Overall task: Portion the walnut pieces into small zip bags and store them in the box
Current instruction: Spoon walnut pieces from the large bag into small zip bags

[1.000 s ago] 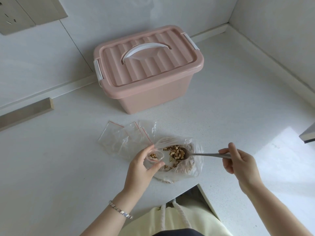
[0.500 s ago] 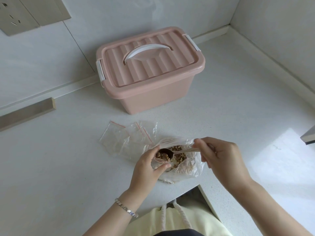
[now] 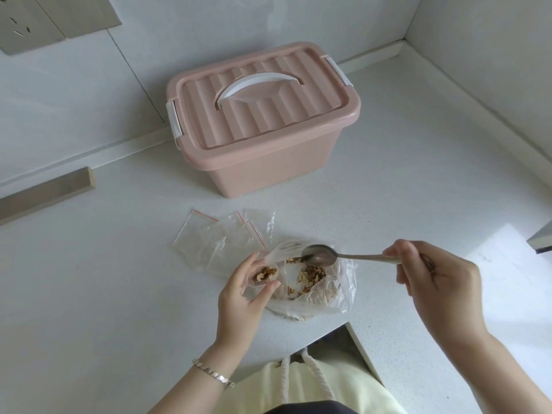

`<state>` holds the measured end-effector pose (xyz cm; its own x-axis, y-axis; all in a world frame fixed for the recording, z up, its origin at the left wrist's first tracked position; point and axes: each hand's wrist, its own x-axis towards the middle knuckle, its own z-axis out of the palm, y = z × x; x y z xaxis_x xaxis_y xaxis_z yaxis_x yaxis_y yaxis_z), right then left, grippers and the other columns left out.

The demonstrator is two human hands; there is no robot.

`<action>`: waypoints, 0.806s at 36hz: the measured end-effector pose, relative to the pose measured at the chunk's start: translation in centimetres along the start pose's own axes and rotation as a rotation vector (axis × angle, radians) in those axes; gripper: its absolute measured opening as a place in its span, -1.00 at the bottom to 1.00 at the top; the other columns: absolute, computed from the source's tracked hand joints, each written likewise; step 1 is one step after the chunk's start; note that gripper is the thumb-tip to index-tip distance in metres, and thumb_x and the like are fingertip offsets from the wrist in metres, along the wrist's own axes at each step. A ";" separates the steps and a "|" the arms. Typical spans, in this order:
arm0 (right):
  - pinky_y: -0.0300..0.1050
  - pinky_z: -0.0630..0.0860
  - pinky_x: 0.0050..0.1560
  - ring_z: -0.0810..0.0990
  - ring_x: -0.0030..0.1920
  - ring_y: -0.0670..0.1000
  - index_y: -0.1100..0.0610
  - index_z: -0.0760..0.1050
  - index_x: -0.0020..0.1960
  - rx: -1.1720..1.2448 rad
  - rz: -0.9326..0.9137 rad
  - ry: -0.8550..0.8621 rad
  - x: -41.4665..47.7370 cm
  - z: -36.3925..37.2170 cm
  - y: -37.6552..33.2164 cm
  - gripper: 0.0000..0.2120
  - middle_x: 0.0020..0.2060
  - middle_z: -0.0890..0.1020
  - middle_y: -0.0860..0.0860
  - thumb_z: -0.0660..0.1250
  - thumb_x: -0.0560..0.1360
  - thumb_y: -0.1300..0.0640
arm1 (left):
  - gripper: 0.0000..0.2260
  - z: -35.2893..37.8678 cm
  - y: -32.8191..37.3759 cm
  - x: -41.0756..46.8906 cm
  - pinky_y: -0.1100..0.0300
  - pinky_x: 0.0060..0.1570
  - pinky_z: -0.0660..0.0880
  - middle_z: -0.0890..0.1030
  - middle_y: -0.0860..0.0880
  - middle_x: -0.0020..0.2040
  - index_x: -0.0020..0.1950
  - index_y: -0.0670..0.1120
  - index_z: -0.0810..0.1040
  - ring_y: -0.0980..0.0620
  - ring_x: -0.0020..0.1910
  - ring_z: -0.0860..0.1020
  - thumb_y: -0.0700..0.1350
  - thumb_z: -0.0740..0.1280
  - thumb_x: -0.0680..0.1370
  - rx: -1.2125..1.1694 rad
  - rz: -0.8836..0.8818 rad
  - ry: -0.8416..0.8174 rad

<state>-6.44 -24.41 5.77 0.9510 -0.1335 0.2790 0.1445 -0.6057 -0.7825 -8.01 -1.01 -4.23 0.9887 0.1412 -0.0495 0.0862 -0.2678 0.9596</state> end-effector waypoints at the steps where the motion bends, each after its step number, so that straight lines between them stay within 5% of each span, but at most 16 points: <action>1: -0.49 0.29 -0.42 0.45 -0.48 -0.20 -0.17 0.48 -0.27 0.004 0.008 -0.013 -0.1 0.1 0.0 -0.80 -0.34 0.53 -0.06 0.14 0.47 -0.08 | -0.52 -0.1 -0.3 -0.1 0.28 0.18 0.45 0.62 0.09 0.09 0.22 0.15 0.41 0.13 0.15 0.55 0.02 0.46 0.34 -0.011 -0.026 0.003; 5: -0.46 0.28 -0.46 0.44 -0.51 -0.18 -0.18 0.49 -0.27 0.011 0.058 -0.060 -0.4 1.0 0.7 -0.79 -0.36 0.55 -0.04 0.13 0.46 -0.13 | -0.46 -0.1 -1.1 -0.1 0.48 0.13 0.38 0.57 0.30 0.08 0.21 0.22 0.35 0.34 0.13 0.49 -0.11 0.47 0.33 0.042 -0.087 -0.042; 7: -0.42 0.27 -0.48 0.43 -0.52 -0.16 -0.06 0.56 -0.29 0.010 0.091 -0.078 -0.7 1.7 1.3 -0.71 -0.52 0.48 0.01 0.16 0.45 -0.15 | -0.45 -0.2 -1.5 0.1 0.55 0.08 0.35 0.54 0.32 0.08 0.18 0.26 0.32 0.43 0.12 0.45 -0.16 0.48 0.36 0.069 -0.131 -0.055; 11: -0.25 0.32 -0.49 0.43 -0.46 -0.06 0.18 0.61 -0.27 -0.084 0.056 -0.130 -1.3 3.5 2.6 -0.65 -0.57 0.42 -0.09 0.23 0.47 -0.04 | -0.44 -0.3 -2.4 0.6 0.54 0.09 0.32 0.53 0.05 0.20 0.27 0.16 0.33 0.17 0.24 0.44 -0.13 0.48 0.38 0.085 -0.195 -0.078; 19: -0.15 0.35 -0.52 0.44 -0.54 -0.03 0.17 0.61 -0.26 -0.203 -0.002 -0.156 -2.7 5.3 5.4 -0.59 -0.54 0.47 -0.02 0.14 0.50 -0.06 | -0.60 0.3 -1.9 1.3 0.44 0.04 0.38 0.50 0.09 0.01 0.05 0.08 0.49 0.21 0.03 0.49 -0.26 0.50 0.34 0.065 -0.131 -0.096; 23: -0.30 0.33 -0.47 0.43 -0.51 -0.09 0.17 0.60 -0.26 -0.104 0.171 -0.198 -3.2 5.8 5.9 -0.74 -0.55 0.48 -0.02 0.28 0.53 0.08 | -0.63 0.3 -1.3 1.0 0.53 0.00 0.35 0.54 0.17 0.03 0.02 0.14 0.48 0.34 0.04 0.48 -0.23 0.48 0.37 0.026 -0.155 -0.108; 29: -0.36 0.33 -0.50 0.38 -0.60 -0.13 0.11 0.58 -0.27 0.072 0.499 -0.289 -3.9 7.0 6.3 -0.73 -0.55 0.52 0.05 0.22 0.54 0.09 | -0.73 0.2 -1.0 0.7 0.47 0.14 0.36 0.57 0.26 0.06 0.06 0.09 0.51 0.28 0.15 0.48 -0.18 0.42 0.44 -0.014 -0.166 -0.088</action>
<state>-7.30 -22.18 -4.12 0.9433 -0.1631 -0.2889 -0.3318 -0.4686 -0.8187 -7.40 -0.80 -5.28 0.9679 0.0980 -0.2313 0.2483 -0.2347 0.9398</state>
